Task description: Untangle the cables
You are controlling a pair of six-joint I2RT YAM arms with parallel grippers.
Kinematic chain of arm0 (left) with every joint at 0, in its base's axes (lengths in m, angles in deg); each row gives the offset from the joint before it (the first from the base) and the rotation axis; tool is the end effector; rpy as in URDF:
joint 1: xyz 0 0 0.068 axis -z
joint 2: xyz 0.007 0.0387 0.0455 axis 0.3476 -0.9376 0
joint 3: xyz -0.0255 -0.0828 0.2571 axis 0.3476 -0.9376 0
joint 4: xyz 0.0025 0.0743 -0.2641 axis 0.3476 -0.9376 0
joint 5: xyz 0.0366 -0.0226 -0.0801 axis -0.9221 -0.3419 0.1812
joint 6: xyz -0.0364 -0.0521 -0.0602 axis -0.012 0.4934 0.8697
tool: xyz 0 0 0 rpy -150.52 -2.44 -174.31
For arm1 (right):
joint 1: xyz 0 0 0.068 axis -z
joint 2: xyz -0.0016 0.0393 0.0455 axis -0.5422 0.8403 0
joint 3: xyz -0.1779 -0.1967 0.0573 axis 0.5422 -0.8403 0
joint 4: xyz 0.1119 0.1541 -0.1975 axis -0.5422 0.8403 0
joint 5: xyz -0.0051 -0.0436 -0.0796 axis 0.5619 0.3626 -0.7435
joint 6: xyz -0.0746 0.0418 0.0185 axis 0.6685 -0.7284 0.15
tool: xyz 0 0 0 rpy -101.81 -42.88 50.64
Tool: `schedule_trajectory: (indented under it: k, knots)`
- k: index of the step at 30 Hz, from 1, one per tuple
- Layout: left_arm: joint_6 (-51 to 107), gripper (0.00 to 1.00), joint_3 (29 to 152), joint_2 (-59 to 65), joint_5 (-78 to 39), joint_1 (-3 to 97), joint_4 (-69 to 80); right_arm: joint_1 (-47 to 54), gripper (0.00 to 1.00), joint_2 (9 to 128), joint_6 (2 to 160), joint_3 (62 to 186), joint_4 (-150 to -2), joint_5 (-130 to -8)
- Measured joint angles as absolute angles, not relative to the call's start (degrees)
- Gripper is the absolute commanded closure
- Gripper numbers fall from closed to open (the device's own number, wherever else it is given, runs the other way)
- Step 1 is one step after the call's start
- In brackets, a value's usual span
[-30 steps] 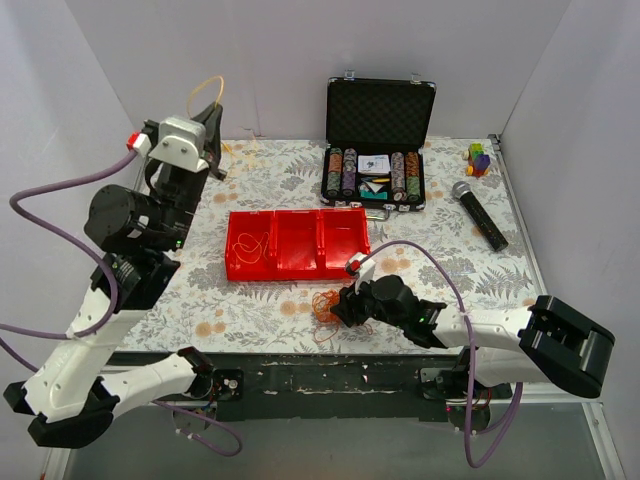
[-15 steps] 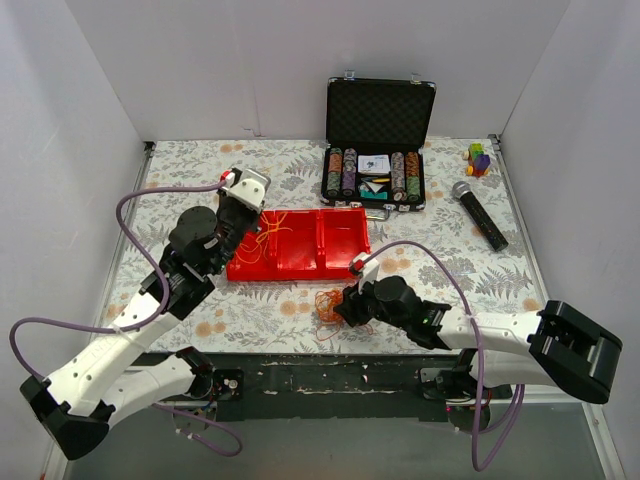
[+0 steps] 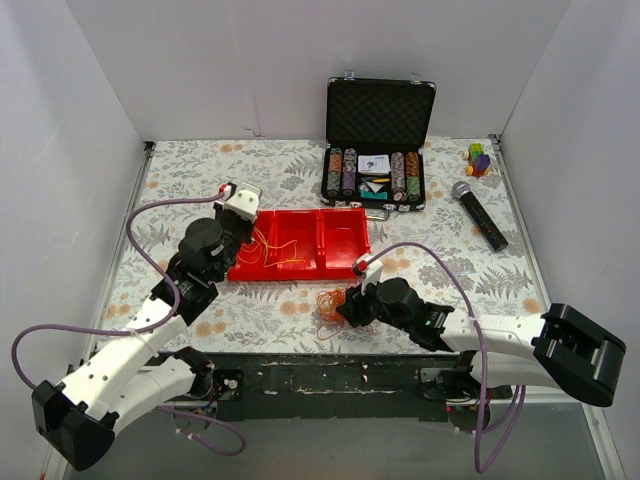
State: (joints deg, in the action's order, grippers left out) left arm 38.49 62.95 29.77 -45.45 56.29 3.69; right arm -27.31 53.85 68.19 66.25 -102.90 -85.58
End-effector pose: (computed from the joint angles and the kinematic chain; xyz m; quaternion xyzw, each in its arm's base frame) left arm 0.2216 -0.1317 0.3409 -0.0152 0.7303 -0.2277 0.6439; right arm 0.1444 0.2284 0.1411 -0.2493 0.7930 0.3063 0.4638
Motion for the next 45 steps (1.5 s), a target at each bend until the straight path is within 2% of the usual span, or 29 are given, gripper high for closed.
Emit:
schedule_trajectory:
  k: [8,14,20,38,45]
  knots:
    - [40.0,1.00,64.4,27.6,-44.2,49.2,6.7,-27.3,0.48,53.0,68.0,65.5,-102.8,-85.9]
    - [42.0,1.00,70.1,27.5,-39.8,48.5,6.9,-27.3,0.48,53.1,68.0,65.5,-102.8,-85.9]
    - [42.0,1.00,70.2,28.3,-40.7,48.5,7.5,-27.3,0.48,53.1,67.9,65.5,-102.8,-85.9]
    - [41.9,1.00,66.5,28.9,-43.7,48.4,7.0,-27.3,0.49,53.4,67.9,65.5,-102.8,-85.9]
    - [39.5,1.00,60.2,30.1,-44.5,48.2,8.3,-27.3,0.49,53.4,67.9,65.5,-102.8,-85.9]
